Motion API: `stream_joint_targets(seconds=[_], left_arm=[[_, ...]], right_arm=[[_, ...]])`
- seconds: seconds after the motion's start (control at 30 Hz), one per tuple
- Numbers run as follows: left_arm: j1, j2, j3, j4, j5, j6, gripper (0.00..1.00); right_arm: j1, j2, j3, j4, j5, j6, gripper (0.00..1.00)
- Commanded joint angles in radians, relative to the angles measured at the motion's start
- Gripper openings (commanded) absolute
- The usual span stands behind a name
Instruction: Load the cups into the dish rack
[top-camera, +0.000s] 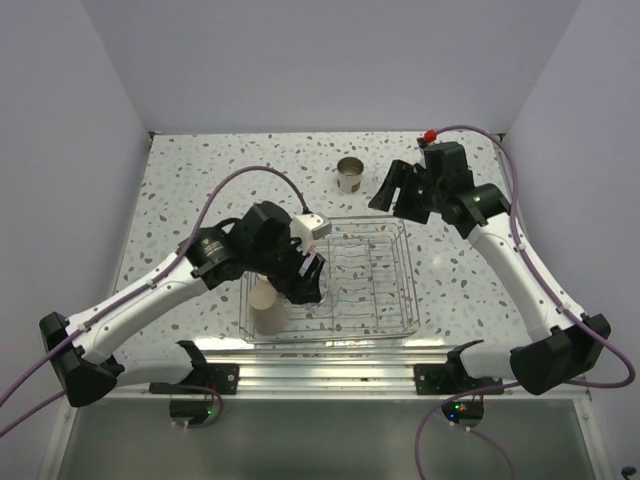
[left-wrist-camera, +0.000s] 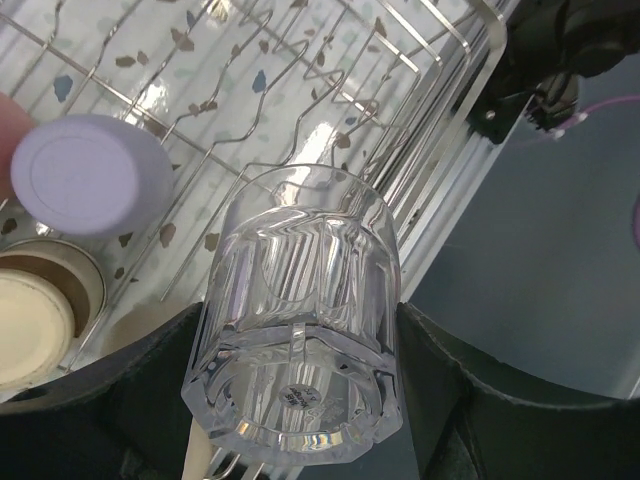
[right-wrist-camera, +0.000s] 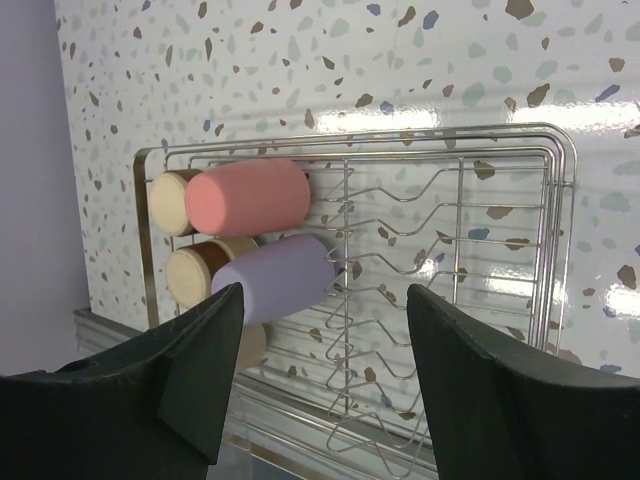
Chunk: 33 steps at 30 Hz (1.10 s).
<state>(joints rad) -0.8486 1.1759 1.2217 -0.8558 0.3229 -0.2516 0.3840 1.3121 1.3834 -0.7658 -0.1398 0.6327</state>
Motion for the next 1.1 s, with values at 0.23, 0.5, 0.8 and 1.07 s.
stream_joint_targets(seconds=[0.23, 0.5, 0.8, 1.07], left_arm=[[-0.115, 0.126, -0.073, 0.052, -0.278, -0.049, 0.00], [-0.190, 0.271, -0.074, 0.066, -0.383, -0.057, 0.00], [-0.222, 0.320, -0.065, 0.054, -0.462, -0.075, 0.00], [-0.236, 0.350, -0.064, 0.066, -0.482, -0.074, 0.57]], right_arm=[[-0.002, -0.042, -0.007, -0.024, 0.035, -0.039, 0.68], [-0.005, -0.027, 0.022, -0.033, 0.049, -0.059, 0.68], [-0.010, -0.017, 0.023, -0.035, 0.051, -0.068, 0.66], [-0.011, 0.003, 0.035, -0.027, 0.046, -0.070, 0.66]])
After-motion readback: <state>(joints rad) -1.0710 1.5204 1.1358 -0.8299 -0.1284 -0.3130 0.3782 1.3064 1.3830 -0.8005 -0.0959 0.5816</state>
